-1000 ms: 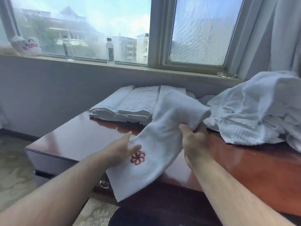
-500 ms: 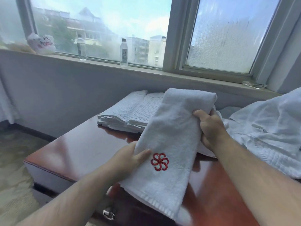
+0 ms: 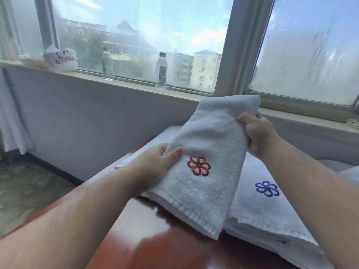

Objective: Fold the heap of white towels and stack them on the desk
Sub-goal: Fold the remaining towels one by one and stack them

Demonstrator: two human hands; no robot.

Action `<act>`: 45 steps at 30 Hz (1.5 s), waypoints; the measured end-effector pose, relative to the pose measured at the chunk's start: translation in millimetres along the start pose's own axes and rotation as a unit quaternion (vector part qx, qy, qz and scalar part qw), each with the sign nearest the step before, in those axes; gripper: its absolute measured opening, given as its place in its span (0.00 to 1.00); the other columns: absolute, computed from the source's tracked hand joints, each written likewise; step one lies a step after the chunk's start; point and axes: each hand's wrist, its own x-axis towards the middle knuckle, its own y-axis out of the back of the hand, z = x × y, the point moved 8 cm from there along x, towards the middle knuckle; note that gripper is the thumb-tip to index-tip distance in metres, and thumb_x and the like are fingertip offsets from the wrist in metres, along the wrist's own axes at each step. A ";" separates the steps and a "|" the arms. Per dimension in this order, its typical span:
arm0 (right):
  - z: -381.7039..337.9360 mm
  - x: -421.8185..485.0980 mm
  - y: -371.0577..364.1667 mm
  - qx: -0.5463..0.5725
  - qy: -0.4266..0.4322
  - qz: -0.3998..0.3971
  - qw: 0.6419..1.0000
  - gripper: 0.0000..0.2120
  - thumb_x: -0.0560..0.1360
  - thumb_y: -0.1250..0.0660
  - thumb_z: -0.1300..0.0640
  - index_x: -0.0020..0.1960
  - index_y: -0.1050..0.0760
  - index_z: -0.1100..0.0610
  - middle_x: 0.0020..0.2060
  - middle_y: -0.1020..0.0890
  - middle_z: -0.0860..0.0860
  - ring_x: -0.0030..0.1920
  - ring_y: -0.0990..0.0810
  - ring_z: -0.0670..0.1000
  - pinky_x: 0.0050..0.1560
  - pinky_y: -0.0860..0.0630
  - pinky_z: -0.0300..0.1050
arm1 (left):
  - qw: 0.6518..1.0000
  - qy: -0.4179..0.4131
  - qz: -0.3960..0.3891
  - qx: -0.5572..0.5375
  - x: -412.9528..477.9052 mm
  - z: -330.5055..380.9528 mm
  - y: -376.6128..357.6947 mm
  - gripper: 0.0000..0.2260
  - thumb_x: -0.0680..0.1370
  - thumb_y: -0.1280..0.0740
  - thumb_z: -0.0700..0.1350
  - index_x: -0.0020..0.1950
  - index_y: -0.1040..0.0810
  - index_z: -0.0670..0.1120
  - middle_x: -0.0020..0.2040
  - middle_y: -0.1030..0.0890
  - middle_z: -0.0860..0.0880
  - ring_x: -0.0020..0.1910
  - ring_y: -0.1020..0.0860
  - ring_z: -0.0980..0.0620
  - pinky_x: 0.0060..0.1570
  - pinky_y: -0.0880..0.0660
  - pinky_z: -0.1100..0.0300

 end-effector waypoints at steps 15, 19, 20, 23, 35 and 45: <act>90.7 97.4 59.3 -0.326 -0.105 0.195 0.919 0.16 0.73 0.33 0.62 0.59 0.22 0.66 0.55 0.18 0.59 0.54 0.18 0.61 0.49 0.23 0.48 | 0.965 0.130 0.060 0.218 87.8 -53.9 9.1 0.18 0.83 0.43 0.59 0.53 0.19 0.50 0.50 0.17 0.53 0.50 0.20 0.51 0.52 0.25 0.54; 75.9 97.6 65.1 -0.439 -0.090 0.196 0.872 0.17 0.80 0.35 0.56 0.64 0.23 0.65 0.62 0.20 0.61 0.62 0.21 0.61 0.47 0.32 0.46 | 0.954 0.115 0.037 0.276 90.2 -47.6 -8.9 0.19 0.83 0.44 0.59 0.56 0.21 0.47 0.52 0.19 0.50 0.49 0.22 0.50 0.47 0.30 0.54; 76.2 93.9 64.6 -0.455 -0.087 0.186 0.866 0.15 0.78 0.34 0.57 0.61 0.22 0.64 0.59 0.19 0.62 0.58 0.20 0.62 0.46 0.30 0.46 | 0.945 0.118 0.037 0.303 91.1 -47.3 -11.6 0.20 0.83 0.44 0.59 0.59 0.22 0.45 0.55 0.20 0.49 0.51 0.24 0.49 0.47 0.32 0.54; 67.1 87.7 56.8 -0.500 -0.030 0.177 0.847 0.13 0.76 0.33 0.59 0.59 0.23 0.62 0.56 0.19 0.59 0.50 0.23 0.59 0.45 0.32 0.44 | 0.927 0.116 0.046 0.352 89.4 -41.5 -13.3 0.19 0.84 0.45 0.57 0.60 0.24 0.43 0.56 0.21 0.46 0.52 0.24 0.46 0.46 0.34 0.56; 104.7 98.5 -18.6 -0.756 0.003 -0.099 0.647 0.27 0.80 0.52 0.36 0.77 0.37 0.43 0.81 0.44 0.53 0.79 0.47 0.63 0.78 0.52 0.60 | 0.886 -0.007 -0.038 0.461 79.2 -39.6 -55.6 0.37 0.74 0.54 0.75 0.81 0.52 0.62 0.83 0.55 0.55 0.81 0.56 0.53 0.78 0.55 0.49; 117.8 95.3 -14.6 -0.744 -0.055 -0.116 0.655 0.28 0.82 0.54 0.39 0.82 0.50 0.40 0.82 0.55 0.48 0.81 0.60 0.59 0.79 0.60 0.58 | 0.889 -0.009 -0.013 0.458 79.6 -51.9 -53.3 0.57 0.56 0.58 0.87 0.81 0.54 0.63 0.82 0.54 0.58 0.81 0.53 0.53 0.79 0.55 0.48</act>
